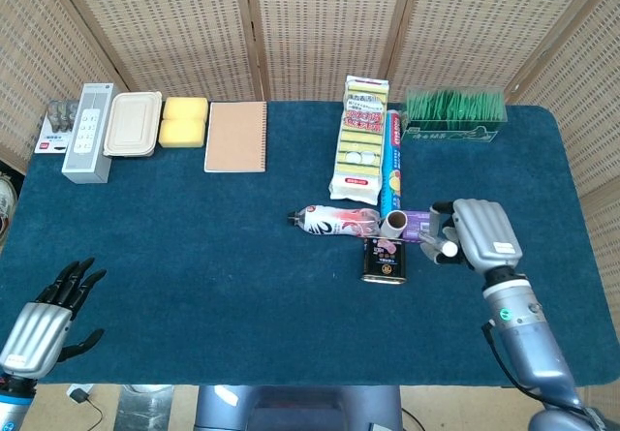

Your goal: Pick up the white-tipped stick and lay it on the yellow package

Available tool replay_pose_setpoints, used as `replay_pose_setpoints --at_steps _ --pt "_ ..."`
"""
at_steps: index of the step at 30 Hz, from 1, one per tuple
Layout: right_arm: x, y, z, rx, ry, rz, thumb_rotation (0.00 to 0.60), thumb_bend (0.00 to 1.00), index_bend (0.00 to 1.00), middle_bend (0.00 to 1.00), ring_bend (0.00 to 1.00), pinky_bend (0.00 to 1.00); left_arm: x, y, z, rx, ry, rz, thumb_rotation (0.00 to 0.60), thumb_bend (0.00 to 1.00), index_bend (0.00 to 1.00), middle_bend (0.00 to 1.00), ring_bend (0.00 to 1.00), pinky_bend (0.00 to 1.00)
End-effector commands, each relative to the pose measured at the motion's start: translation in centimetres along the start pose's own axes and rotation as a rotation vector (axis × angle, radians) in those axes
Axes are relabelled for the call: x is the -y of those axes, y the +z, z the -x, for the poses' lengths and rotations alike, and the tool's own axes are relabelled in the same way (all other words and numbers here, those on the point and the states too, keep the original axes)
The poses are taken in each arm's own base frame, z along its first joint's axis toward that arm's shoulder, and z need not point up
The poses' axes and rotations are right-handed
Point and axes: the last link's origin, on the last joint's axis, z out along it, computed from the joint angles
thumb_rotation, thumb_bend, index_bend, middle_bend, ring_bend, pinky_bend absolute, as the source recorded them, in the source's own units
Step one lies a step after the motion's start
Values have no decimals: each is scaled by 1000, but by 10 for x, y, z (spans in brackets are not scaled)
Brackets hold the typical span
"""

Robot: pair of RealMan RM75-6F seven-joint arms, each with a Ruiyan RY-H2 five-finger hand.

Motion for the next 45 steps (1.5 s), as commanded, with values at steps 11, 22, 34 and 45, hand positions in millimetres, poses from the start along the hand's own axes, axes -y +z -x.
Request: replay_pose_setpoints --at_steps 11,22,34,45 --pt "-36 -51 -15 97 23 -21 600 380 811 989 1000 999 1 1 0 -4 0 -9 600 196 96 36 30 273" --pt "-38 -65 -12 96 -13 -59 600 393 816 996 1000 999 2 1 -2 -18 -4 -14 598 197 96 37 30 275" --pt "-13 -64 1 28 90 -200 600 403 831 1000 1000 1000 1 2 2 -10 10 -9 600 196 95 37 30 277" --pt "11 -65 44 65 237 -271 600 419 836 1000 1000 1000 0 3 6 6 21 -3 600 197 97 36 30 278"
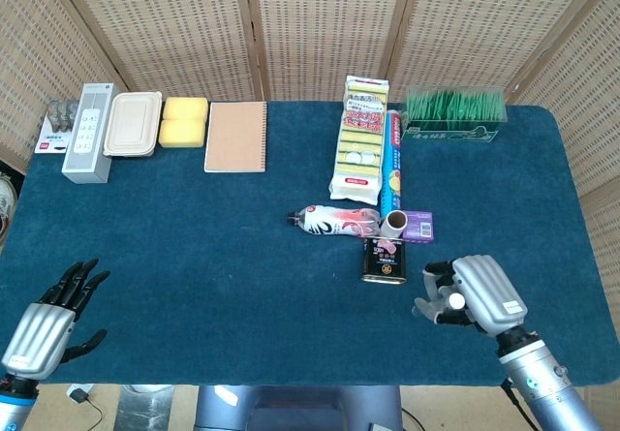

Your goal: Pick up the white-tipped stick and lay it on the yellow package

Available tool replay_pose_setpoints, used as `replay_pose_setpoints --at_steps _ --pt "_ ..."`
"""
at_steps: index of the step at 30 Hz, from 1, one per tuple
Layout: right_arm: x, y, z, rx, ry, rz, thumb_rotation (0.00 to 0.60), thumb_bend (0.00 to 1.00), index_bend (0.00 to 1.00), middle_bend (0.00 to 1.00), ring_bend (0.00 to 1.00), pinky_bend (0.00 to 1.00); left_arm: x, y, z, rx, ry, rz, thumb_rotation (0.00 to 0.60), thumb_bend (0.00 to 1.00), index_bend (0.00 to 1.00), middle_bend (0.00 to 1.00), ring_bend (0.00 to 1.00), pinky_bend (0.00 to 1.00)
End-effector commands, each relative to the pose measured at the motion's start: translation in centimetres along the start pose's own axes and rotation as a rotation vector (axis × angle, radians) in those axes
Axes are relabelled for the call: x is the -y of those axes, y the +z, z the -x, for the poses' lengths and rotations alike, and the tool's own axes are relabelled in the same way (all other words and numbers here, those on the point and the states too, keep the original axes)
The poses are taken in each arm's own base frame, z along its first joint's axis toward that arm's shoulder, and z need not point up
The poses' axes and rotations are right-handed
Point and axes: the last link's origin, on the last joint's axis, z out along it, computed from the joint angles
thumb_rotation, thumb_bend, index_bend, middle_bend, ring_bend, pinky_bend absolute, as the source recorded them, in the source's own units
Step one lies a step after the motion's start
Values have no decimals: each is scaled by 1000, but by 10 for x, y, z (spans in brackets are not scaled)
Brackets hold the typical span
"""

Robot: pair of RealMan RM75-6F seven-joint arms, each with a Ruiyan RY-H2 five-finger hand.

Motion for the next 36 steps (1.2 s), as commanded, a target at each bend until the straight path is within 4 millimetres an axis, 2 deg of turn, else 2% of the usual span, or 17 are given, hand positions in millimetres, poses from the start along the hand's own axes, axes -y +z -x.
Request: replay_pose_setpoints --at_steps 1,5,7,10,14,16,18,23,26,27,30,32,33,35,36 --pt "16 13 19 -17 101 -54 600 420 835 1000 1000 1000 1 2 4 11 16 -14 600 197 96 36 30 278" --pt "34 22 40 61 72 -131 600 422 835 1000 1000 1000 -2 1 5 24 11 5 599 196 95 37 30 278" --pt "40 27 42 46 67 -145 600 422 836 1000 1000 1000 -1 2 5 23 13 2 599 197 95 36 30 278" --pt "44 47 34 -38 108 -93 600 422 836 1000 1000 1000 0 2 5 22 17 -5 600 196 96 36 30 278" --pt "55 54 48 12 11 -118 600 422 836 1000 1000 1000 1 2 2 11 3 0 600 196 96 37 30 278" --pt "67 72 28 -108 72 -105 600 422 835 1000 1000 1000 2 6 3 13 11 -6 599 196 96 37 30 278" --pt "78 85 29 -111 82 -81 600 422 835 1000 1000 1000 0 5 5 25 18 -2 599 196 96 36 30 278" --pt "92 83 48 -36 -45 -148 600 421 836 1000 1000 1000 -2 3 4 32 3 18 600 197 96 36 30 278" --pt "100 98 20 -172 11 -93 600 422 835 1000 1000 1000 1 6 5 23 19 -1 600 197 96 36 30 278" --pt "98 101 17 -175 8 -54 600 422 835 1000 1000 1000 1 4 6 30 22 -1 600 197 96 36 30 278" --pt "92 97 38 -70 -97 -58 600 422 836 1000 1000 1000 0 2 3 25 2 17 599 197 96 37 30 278" --pt "90 94 38 -65 -103 -67 600 421 836 1000 1000 1000 0 4 2 16 -1 16 599 197 96 37 30 278" --pt "89 95 34 -85 -92 -63 600 420 836 1000 1000 1000 1 5 3 14 3 13 599 197 96 36 30 278" --pt "88 103 8 -204 -22 -10 600 421 836 1000 1000 1000 2 6 6 21 22 -1 600 197 96 36 30 278" --pt "86 108 2 -229 0 19 600 422 836 1000 1000 1000 1 5 7 28 29 -2 600 196 96 37 30 278"
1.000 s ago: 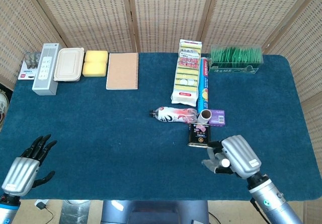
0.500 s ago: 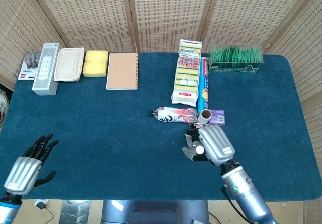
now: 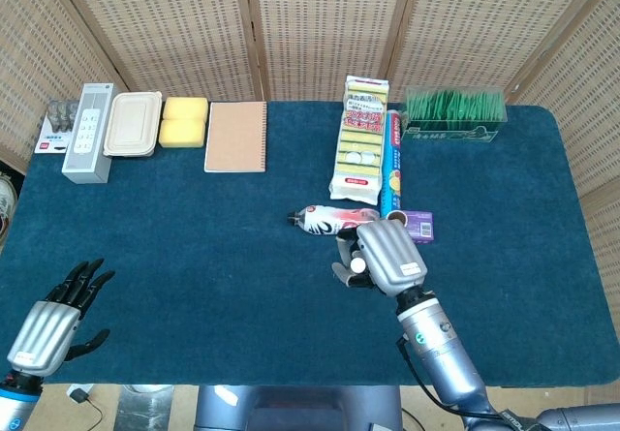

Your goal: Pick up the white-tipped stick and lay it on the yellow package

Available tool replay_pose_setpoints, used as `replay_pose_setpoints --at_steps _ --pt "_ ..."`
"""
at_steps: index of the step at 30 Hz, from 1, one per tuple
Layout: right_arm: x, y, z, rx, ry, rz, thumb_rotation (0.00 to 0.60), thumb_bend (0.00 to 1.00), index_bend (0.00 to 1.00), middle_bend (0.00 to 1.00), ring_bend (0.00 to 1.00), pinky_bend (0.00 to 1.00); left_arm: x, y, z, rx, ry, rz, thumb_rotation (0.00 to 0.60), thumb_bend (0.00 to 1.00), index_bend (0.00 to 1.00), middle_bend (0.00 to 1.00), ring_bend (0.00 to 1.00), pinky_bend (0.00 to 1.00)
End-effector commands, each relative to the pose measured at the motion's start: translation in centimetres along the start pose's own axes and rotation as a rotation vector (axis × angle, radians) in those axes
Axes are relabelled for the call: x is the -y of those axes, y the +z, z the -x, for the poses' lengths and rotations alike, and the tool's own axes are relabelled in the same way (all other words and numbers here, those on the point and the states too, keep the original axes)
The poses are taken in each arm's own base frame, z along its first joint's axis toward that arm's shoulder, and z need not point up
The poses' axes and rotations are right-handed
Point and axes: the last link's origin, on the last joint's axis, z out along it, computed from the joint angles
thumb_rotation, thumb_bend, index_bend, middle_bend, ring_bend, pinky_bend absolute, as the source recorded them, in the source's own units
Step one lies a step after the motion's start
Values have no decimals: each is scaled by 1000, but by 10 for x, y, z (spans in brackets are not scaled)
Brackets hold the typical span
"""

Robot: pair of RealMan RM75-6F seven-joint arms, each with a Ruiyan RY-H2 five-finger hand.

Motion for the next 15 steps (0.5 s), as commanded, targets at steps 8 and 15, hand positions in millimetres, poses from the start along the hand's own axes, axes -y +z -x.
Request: replay_pose_setpoints --at_steps 8,15 --pt "-15 12 -41 -173 63 79 600 420 836 1000 1000 1000 0 2 5 12 31 -11 600 196 96 37 30 278" --pt "-31 -9 -22 -15 -49 59 600 417 836 1000 1000 1000 -3 1 1 -2 4 20 599 197 96 37 30 279"
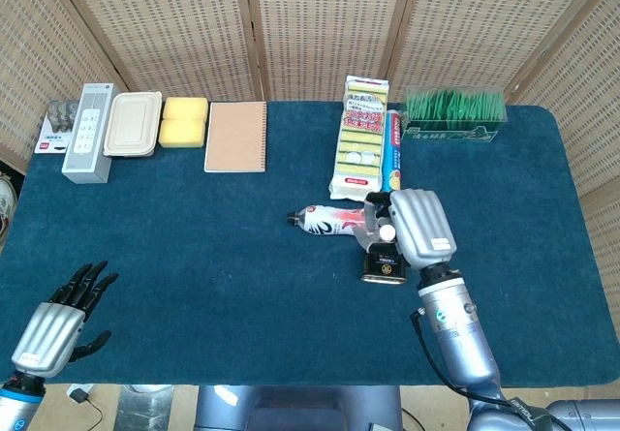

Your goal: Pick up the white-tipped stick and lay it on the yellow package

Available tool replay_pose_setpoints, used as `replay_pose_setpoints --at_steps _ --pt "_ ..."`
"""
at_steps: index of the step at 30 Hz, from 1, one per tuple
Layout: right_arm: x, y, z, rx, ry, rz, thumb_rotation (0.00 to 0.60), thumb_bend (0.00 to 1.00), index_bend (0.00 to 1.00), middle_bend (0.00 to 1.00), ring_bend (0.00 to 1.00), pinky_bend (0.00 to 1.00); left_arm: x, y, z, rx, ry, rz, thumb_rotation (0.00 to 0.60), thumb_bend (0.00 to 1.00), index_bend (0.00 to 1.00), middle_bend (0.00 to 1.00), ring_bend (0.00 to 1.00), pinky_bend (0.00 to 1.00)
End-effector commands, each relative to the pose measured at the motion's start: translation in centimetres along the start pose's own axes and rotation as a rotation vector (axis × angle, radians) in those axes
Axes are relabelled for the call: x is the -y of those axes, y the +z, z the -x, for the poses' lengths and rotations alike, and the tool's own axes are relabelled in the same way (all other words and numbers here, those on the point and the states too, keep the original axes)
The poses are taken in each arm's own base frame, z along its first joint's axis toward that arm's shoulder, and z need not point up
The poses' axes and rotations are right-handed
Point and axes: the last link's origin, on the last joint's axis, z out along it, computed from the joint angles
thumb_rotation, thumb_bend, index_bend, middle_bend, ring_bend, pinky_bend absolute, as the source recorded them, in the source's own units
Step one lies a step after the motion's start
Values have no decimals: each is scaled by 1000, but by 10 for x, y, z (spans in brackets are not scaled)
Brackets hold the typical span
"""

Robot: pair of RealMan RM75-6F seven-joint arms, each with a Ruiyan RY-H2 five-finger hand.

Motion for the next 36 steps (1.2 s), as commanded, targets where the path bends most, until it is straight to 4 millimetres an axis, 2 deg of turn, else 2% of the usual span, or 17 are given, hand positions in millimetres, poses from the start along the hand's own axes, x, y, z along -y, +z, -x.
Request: replay_pose_setpoints --at_steps 1,2,4,6,7,9,11,13,14,15,17,19,20,21,25,28,36 --pt "-23 -9 -2 26 -32 18 600 417 835 1000 1000 1000 2 4 0 -21 -19 -8 599 197 96 37 30 279" --pt "-25 0 -11 -39 7 46 600 419 836 1000 1000 1000 3 4 2 -16 -5 -19 599 197 96 36 30 280" --pt "-25 -3 -8 -9 -8 57 600 421 836 1000 1000 1000 1 1 3 -1 1 -16 600 196 96 36 30 280" --pt "-29 -17 4 72 -96 43 600 421 836 1000 1000 1000 -1 -2 2 8 -13 0 600 196 96 36 30 280" --pt "-34 -27 18 151 -161 25 600 420 836 1000 1000 1000 -2 -3 1 9 -28 11 600 196 96 37 30 280" --pt "-40 -41 35 249 -207 -8 600 417 836 1000 1000 1000 -2 -2 -2 -2 -45 21 600 196 96 37 30 280" --pt "-34 -36 23 171 -137 -20 600 419 835 1000 1000 1000 -1 3 -3 -26 -37 14 600 197 96 37 30 280" --pt "-33 -15 2 2 -70 11 600 421 835 1000 1000 1000 1 5 1 -31 -9 -10 600 196 96 37 30 280" --pt "-37 -18 13 61 -92 35 600 422 835 1000 1000 1000 -1 0 4 -4 -6 0 600 196 96 37 30 280" --pt "-38 -30 24 152 -151 26 600 421 835 1000 1000 1000 -2 -4 2 6 -22 16 600 196 96 37 30 280" --pt "-40 -41 34 233 -182 -1 600 418 836 1000 1000 1000 -3 -3 -3 -4 -50 33 600 197 96 37 30 280" --pt "-36 -36 27 176 -137 -5 600 416 836 1000 1000 1000 -1 1 -4 -27 -47 28 600 196 96 37 30 280" --pt "-36 -24 17 80 -97 8 600 418 835 1000 1000 1000 1 5 -2 -42 -28 7 600 196 96 37 30 281" --pt "-35 -18 16 62 -73 20 600 419 835 1000 1000 1000 3 5 0 -40 -9 -9 599 196 96 37 30 281" --pt "-26 -11 16 75 -98 -7 600 419 836 1000 1000 1000 -1 0 1 0 -41 15 600 196 96 37 30 281" --pt "-23 -3 15 62 -71 1 600 419 836 1000 1000 1000 0 5 -1 -28 -39 16 600 196 96 36 30 281" --pt "-24 26 14 31 -59 40 600 419 836 1000 1000 1000 -1 7 4 -9 -24 9 599 197 96 37 30 281"
